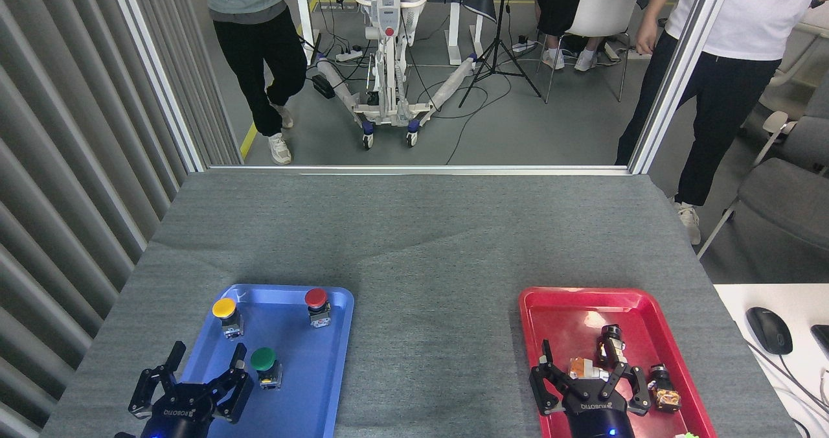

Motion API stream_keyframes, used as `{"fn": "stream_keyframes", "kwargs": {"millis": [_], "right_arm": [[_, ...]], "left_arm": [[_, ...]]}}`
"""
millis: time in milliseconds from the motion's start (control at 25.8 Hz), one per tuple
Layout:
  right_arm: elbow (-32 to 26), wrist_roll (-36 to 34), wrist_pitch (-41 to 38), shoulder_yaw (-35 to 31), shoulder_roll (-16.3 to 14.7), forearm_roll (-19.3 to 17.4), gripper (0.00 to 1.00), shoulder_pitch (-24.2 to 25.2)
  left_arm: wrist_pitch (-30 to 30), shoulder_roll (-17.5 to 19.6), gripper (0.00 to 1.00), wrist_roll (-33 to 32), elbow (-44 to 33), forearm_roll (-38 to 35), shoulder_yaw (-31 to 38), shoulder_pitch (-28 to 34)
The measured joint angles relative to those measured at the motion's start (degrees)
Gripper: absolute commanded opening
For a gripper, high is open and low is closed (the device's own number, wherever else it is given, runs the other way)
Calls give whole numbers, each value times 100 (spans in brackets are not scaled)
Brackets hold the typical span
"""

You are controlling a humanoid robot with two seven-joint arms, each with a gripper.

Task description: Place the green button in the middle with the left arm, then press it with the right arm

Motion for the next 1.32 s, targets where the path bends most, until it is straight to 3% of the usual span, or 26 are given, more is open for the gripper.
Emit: {"fn": "stream_keyframes", "kwargs": {"millis": [1316], "right_arm": [[-79, -19, 37, -76, -9, 1, 100, 97]], "left_arm": [[-46, 18, 100, -18, 31, -1, -4, -30]]}}
